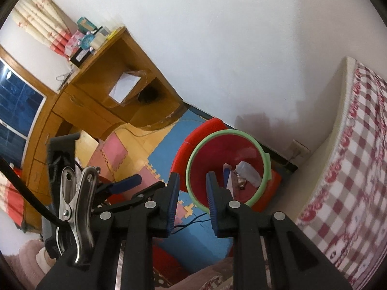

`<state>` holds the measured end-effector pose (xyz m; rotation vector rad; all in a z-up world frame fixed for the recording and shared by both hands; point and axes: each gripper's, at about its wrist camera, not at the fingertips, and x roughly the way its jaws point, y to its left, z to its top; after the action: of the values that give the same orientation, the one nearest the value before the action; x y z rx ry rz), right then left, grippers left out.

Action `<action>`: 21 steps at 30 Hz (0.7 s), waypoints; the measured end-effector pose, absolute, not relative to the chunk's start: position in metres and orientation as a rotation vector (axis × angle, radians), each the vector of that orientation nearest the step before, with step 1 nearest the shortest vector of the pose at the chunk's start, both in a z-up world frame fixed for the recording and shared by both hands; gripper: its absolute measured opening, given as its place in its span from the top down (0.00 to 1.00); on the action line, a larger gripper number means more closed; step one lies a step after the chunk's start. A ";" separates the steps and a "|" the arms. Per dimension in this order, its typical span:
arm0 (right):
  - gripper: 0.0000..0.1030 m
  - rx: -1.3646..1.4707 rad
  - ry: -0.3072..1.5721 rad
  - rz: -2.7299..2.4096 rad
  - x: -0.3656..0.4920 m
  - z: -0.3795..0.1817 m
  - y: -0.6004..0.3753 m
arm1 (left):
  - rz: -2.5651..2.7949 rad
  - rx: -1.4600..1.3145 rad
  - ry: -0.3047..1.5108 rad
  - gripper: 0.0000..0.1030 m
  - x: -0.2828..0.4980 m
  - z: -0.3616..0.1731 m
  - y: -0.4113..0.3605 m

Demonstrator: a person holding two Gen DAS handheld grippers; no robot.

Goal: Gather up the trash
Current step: 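Swing both open tools back from the bucket to the bed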

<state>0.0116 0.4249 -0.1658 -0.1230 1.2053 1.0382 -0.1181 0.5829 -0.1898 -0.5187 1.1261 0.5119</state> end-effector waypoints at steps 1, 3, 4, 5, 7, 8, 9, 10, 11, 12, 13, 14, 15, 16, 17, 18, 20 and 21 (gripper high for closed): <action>0.77 -0.117 1.198 1.034 0.010 -0.164 0.421 | 0.509 -0.522 1.136 0.49 -0.117 -0.190 0.582; 0.77 -0.105 1.186 1.034 0.009 -0.159 0.415 | 0.514 -0.505 1.150 0.49 -0.116 -0.187 0.578; 0.77 -0.093 1.177 1.034 0.007 -0.155 0.408 | 0.521 -0.499 1.148 0.49 -0.116 -0.185 0.577; 0.77 -0.086 1.168 1.034 0.005 -0.151 0.404 | 0.527 -0.496 1.145 0.49 -0.116 -0.182 0.575; 0.77 -0.070 1.149 1.035 0.000 -0.143 0.392 | 0.527 -0.502 1.133 0.49 -0.118 -0.175 0.573; 0.77 -0.062 1.143 1.034 -0.003 -0.140 0.385 | 0.526 -0.502 1.124 0.49 -0.119 -0.170 0.571; 0.77 -0.053 1.138 1.035 -0.005 -0.136 0.381 | 0.525 -0.497 1.117 0.49 -0.121 -0.166 0.569; 0.77 -0.044 1.132 1.037 -0.009 -0.133 0.373 | 0.530 -0.487 1.109 0.49 -0.122 -0.161 0.566; 0.77 -0.041 1.123 1.041 -0.013 -0.128 0.366 | 0.533 -0.479 1.103 0.49 -0.124 -0.157 0.564; 0.77 -0.041 1.114 1.043 -0.016 -0.125 0.360 | 0.534 -0.471 1.097 0.49 -0.127 -0.152 0.559; 0.77 -0.040 1.099 1.046 -0.021 -0.120 0.351 | 0.533 -0.467 1.094 0.49 -0.129 -0.149 0.555; 0.77 -0.035 1.091 1.050 -0.024 -0.117 0.345 | 0.531 -0.462 1.091 0.49 -0.131 -0.146 0.551; 0.77 -0.027 1.085 1.053 -0.028 -0.113 0.336 | 0.529 -0.456 1.089 0.49 -0.133 -0.142 0.545; 0.77 -0.016 1.080 1.053 -0.031 -0.109 0.328 | 0.527 -0.452 1.088 0.49 -0.135 -0.139 0.540; 0.77 -0.006 1.076 1.054 -0.034 -0.106 0.320 | 0.524 -0.448 1.087 0.49 -0.137 -0.136 0.534; 0.77 0.002 1.069 1.056 -0.037 -0.103 0.311 | 0.522 -0.445 1.085 0.49 -0.138 -0.133 0.528; 0.76 0.009 1.054 1.053 -0.044 -0.096 0.295 | 0.513 -0.433 1.080 0.49 -0.143 -0.125 0.514; 0.76 0.012 1.043 1.053 -0.047 -0.092 0.287 | 0.506 -0.424 1.078 0.49 -0.145 -0.121 0.506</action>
<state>-0.0470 0.2865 -0.0923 0.0124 1.0435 1.0529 -0.1446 0.5064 -0.1208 -0.4243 1.0775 0.5058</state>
